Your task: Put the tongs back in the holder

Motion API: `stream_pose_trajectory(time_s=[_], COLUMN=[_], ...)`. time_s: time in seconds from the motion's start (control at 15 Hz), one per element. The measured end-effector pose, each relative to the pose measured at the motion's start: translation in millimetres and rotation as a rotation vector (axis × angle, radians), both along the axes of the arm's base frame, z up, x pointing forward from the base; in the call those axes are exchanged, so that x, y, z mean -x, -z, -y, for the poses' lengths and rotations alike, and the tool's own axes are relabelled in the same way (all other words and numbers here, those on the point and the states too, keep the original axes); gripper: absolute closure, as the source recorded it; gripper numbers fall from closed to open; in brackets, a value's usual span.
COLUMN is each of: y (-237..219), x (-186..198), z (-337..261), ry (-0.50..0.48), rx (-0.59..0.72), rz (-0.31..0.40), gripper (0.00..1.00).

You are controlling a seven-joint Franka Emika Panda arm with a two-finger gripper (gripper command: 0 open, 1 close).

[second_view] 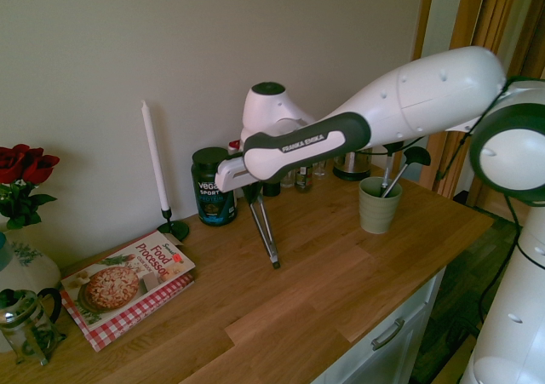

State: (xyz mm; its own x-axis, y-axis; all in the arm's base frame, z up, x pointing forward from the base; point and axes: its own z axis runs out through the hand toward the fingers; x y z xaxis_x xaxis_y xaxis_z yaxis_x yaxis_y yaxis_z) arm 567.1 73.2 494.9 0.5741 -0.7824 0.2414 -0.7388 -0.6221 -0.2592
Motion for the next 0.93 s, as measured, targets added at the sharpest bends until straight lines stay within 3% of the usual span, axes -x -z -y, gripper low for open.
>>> stream_pose_trajectory(time_s=[0.33, 0.6, 0.8, 0.93], y=[-46, -126, -203, -228], x=[40, 89, 138, 157], z=[42, 70, 109, 141], ry=[0.014, 0.039, 0.119, 0.191], rx=[-0.007, 0.027, 0.104, 0.151], rz=[0.044, 0.120, 0.209, 0.244], gripper=[1.00, 1.00, 1.00, 1.00])
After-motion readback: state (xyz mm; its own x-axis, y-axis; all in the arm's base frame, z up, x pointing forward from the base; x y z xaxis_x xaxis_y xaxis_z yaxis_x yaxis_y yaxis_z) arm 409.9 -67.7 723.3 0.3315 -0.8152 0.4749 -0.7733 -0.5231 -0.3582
